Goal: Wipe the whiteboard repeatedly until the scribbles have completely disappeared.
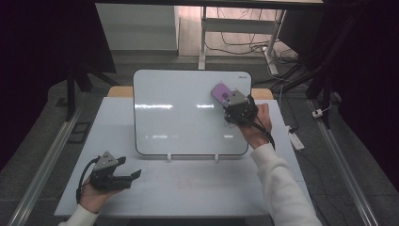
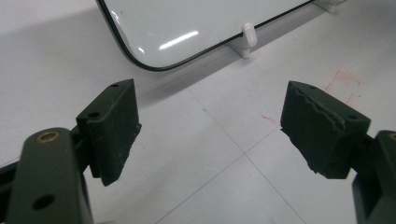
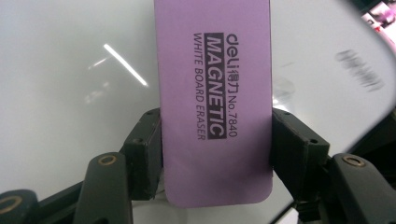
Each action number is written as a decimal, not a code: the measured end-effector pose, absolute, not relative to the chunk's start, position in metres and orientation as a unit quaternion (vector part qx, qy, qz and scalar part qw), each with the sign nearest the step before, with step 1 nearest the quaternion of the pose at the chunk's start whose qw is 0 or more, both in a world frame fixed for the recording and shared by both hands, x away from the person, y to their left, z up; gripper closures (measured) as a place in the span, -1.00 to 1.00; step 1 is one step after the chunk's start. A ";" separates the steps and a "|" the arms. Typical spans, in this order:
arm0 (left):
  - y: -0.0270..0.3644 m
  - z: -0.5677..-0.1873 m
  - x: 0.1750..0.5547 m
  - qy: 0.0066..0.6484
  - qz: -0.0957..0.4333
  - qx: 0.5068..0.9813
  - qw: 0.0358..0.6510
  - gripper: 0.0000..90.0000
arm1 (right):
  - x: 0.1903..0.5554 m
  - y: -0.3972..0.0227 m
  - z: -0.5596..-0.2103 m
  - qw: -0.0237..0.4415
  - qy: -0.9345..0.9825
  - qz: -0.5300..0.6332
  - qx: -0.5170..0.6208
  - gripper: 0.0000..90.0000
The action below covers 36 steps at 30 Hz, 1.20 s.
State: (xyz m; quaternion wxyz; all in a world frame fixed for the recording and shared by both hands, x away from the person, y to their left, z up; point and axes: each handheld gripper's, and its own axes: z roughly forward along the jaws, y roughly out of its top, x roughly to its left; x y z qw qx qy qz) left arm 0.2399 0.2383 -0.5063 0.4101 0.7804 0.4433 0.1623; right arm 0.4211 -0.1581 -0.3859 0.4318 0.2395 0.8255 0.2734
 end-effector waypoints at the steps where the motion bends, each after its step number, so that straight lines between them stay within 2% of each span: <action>1: 0.238 -0.506 0.240 0.443 0.162 0.780 0.410 -0.54 | 0.418 -0.159 -0.389 0.433 0.827 0.271 0.234 -0.11; 10: 0.239 -0.506 0.240 0.443 0.162 0.780 0.412 -0.54 | 0.449 -0.183 -0.353 0.424 0.795 0.308 0.306 -0.11; 19: 0.239 -0.507 0.241 0.443 0.161 0.781 0.410 -0.54 | 0.417 -0.148 -0.391 0.454 0.830 0.244 0.211 -0.11; 21: 0.238 -0.507 0.241 0.444 0.161 0.781 0.408 -0.54 | 0.425 -0.149 -0.384 0.439 0.828 0.266 0.226 -0.11; 26: 0.239 -0.507 0.242 0.446 0.161 0.780 0.409 -0.54 | 0.450 -0.158 -0.351 0.435 0.802 0.307 0.271 -0.11; 29: 0.240 -0.508 0.242 0.447 0.159 0.780 0.408 -0.54 | 0.458 -0.156 -0.343 0.429 0.797 0.320 0.278 -0.11; 36: 0.241 -0.508 0.242 0.447 0.159 0.780 0.408 -0.54 | 0.437 -0.137 -0.371 0.425 0.818 0.313 0.230 -0.11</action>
